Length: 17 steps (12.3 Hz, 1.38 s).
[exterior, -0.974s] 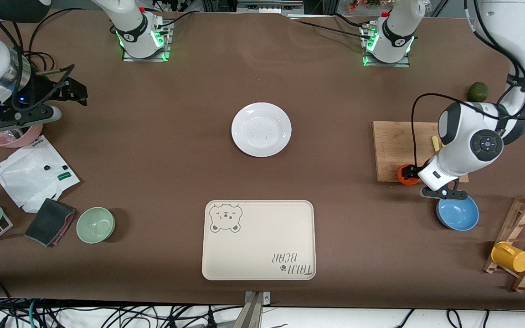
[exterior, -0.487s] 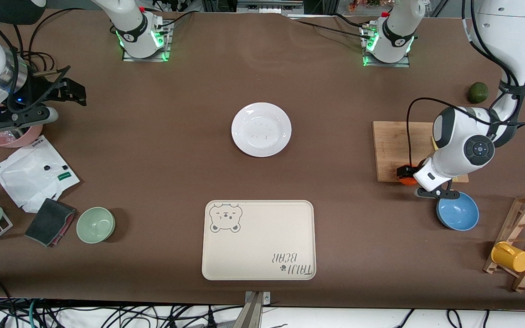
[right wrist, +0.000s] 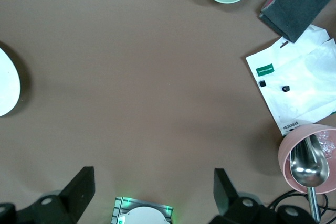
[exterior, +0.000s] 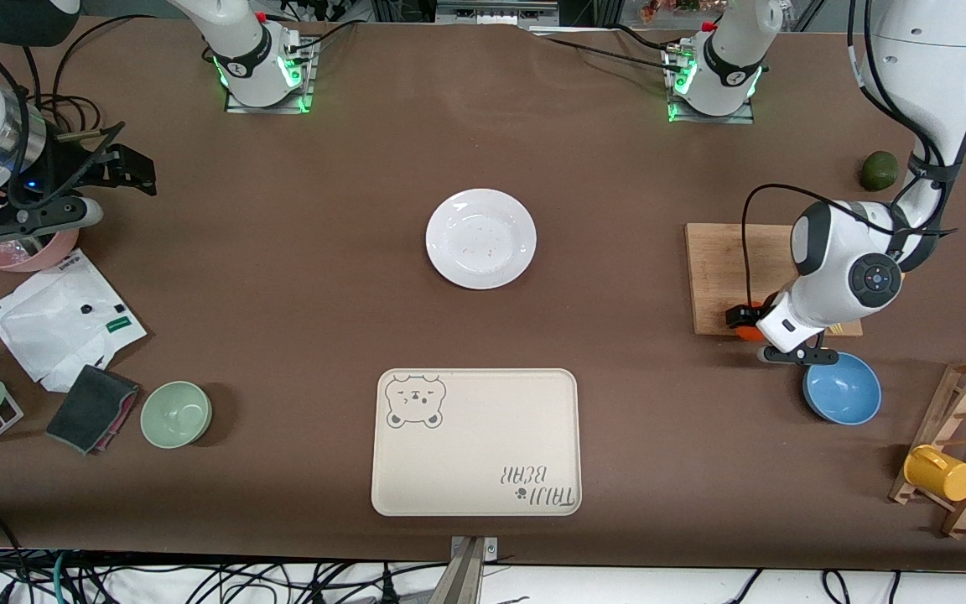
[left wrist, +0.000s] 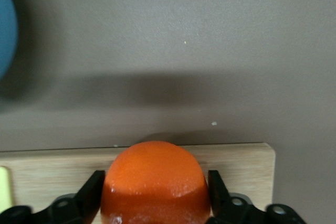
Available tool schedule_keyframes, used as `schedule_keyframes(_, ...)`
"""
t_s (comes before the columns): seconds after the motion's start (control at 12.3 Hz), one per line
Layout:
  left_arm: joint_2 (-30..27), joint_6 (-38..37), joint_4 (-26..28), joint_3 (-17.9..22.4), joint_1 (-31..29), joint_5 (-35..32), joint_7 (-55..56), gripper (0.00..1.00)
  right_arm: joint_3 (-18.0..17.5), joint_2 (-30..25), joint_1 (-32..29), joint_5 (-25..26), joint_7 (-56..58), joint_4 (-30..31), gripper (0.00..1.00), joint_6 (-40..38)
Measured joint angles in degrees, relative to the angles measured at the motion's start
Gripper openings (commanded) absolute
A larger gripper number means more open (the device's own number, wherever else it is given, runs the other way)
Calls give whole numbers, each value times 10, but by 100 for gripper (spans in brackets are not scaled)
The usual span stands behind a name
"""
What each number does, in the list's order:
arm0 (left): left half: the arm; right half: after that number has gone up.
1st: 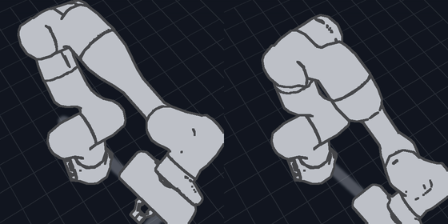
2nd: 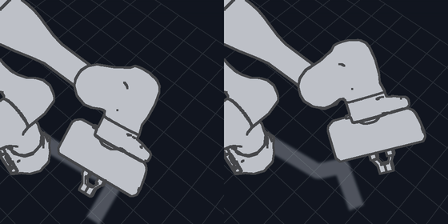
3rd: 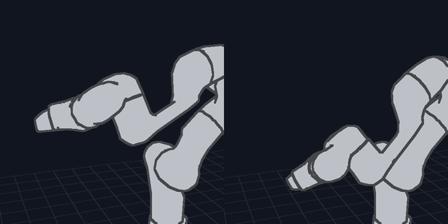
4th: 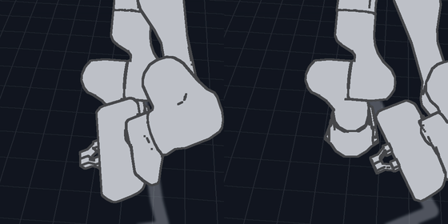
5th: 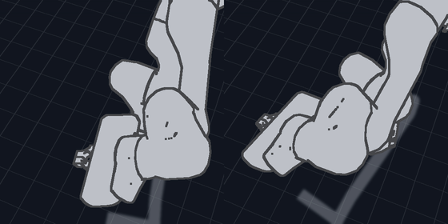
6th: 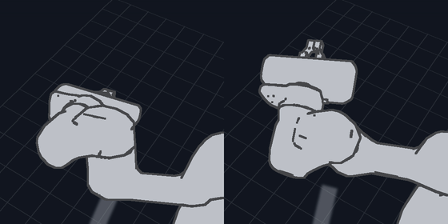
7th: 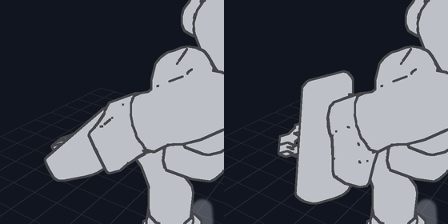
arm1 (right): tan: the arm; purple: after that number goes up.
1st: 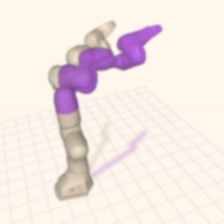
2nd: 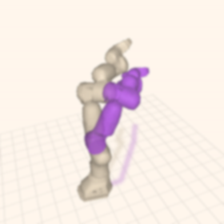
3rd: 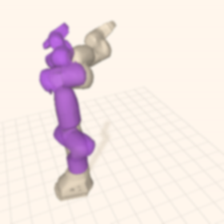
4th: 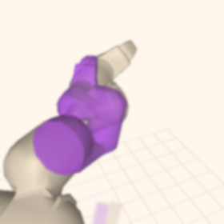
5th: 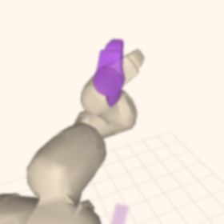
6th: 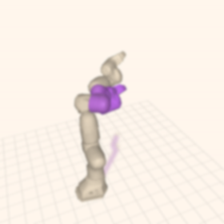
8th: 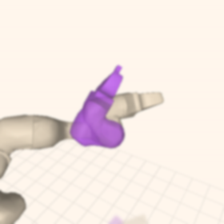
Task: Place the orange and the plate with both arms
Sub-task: 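Close the left gripper on the orange and lift it, then carry the orange with the left gripper over the white plate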
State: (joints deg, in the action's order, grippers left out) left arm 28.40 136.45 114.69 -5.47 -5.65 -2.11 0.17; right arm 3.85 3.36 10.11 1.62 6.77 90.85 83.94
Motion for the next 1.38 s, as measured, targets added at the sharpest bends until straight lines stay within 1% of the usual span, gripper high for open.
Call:
schedule_keyframes(0.08,-1,0,0,0,0,9,0,23,0,0,0,0,0,0,100,0)
schedule_keyframes(0.16,-1,1,0,-1,0,11,0,14,0,0,0,0,0,0,100,0)
schedule_keyframes(0.41,-8,-7,-7,-14,1,12,1,14,0,0,0,0,0,0,100,0)
schedule_keyframes(0.49,-18,-26,-14,-27,1,13,11,14,0,0,0,0,0,0,100,0)
schedule_keyframes(0.57,-29,-61,-28,-46,1,14,41,14,0,0,0,0,0,0,100,0)
schedule_keyframes(0.73,-50,-135,-57,-99,3,14,133,14,1,0,0,0,0,0,100,0)
schedule_keyframes(0.81,-55,-150,-66,-129,4,14,187,15,1,0,0,0,0,0,100,0)
schedule_keyframes(1.06,-56,-156,-73,-231,9,15,367,15,3,0,0,-1,1,1,100,0)
schedule_keyframes(1.14,-56,-156,-74,-252,19,15,420,15,5,0,0,-1,4,1,100,0)
schedule_keyframes(1.22,-55,-156,-78,-263,41,15,472,15,8,0,0,-1,7,1,100,0)
schedule_keyframes(1.38,-37,-155,-101,-266,115,15,579,15,11,0,0,-1,8,1,100,0)
